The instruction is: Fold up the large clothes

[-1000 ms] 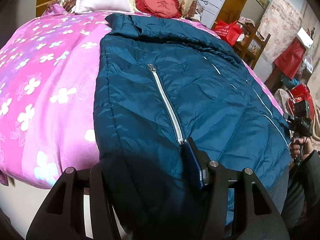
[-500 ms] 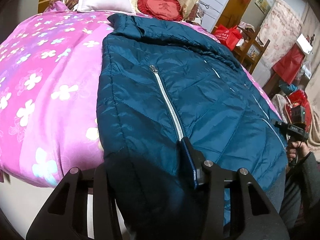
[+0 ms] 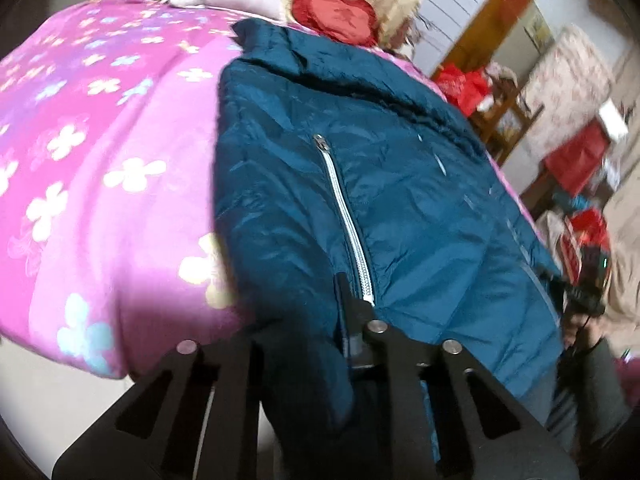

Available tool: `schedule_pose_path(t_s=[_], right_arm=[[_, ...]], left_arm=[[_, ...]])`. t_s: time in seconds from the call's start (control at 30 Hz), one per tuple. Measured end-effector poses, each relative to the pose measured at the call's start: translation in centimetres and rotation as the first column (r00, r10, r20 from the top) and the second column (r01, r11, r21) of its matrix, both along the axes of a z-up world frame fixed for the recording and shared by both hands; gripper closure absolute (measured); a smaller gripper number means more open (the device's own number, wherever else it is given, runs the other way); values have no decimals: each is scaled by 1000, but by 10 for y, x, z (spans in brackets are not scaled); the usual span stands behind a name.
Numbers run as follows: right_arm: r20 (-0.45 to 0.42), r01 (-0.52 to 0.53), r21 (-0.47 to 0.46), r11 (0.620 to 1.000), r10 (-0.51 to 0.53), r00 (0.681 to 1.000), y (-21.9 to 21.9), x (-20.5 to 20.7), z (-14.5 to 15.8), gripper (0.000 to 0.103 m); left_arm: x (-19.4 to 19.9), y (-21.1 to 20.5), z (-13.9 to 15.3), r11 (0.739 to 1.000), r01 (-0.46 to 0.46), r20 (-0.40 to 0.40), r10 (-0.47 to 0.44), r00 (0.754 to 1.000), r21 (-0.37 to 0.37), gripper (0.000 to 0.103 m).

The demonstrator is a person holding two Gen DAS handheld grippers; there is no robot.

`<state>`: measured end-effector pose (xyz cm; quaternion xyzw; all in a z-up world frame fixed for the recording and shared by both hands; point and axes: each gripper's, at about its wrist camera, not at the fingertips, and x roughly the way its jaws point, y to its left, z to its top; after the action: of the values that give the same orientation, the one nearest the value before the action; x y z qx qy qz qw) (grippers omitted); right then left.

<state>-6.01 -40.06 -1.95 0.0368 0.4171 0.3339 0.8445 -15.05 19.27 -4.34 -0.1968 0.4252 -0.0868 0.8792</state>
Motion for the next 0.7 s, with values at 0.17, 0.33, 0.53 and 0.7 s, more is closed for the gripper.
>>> schedule_pose_path(t_s=[0.17,0.33,0.53,0.7], right_arm=[[59,2,66,998,-6,998,-1,-18,17,89],[114,16,115,993,-30,993,0,-37,32,89],[159,26,126,992,-46,986,8,-58,42,89],[143,82,86,993,-93,985,13,-56,35,89]], left_arm=[[-6,7,17,1000,-23,53,21,998,21,95],[-6,30,38,997,-73,112,75,991,-24,96],[-8,43,41,993,-112,116,116,986,-38,96],[-11,37,24,995,-98,71,97,993,18,95]])
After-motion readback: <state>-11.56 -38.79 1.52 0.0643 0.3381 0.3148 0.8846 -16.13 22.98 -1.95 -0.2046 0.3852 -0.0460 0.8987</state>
